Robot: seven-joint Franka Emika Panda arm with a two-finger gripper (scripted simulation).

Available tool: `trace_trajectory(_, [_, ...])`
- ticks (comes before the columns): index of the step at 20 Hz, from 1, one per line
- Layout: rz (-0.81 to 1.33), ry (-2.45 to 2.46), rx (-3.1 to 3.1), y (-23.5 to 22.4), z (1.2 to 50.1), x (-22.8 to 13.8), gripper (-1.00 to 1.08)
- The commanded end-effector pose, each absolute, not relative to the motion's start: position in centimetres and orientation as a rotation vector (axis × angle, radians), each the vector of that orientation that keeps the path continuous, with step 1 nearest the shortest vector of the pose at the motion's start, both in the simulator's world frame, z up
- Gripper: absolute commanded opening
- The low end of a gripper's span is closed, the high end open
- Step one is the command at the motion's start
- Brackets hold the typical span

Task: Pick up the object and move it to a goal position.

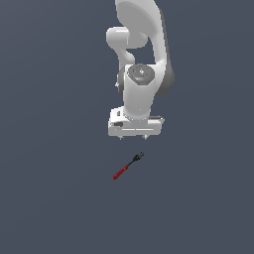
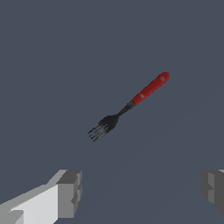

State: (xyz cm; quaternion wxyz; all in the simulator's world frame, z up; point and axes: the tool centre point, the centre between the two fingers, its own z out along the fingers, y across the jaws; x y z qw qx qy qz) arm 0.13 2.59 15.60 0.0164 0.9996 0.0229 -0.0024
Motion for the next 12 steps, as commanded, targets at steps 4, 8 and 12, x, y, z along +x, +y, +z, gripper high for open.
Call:
trace_trajectory(4, [-0.008, -0.026, 3.114, 2.5, 14.9, 0.6, 1.0])
trace_trajectory(8, [-0.008, -0.143, 3.116, 2.4, 14.2, 1.2, 1.0])
trace_trajectory(12, [-0.008, -0.299, 3.111, 2.3, 13.1, 1.9, 1.0])
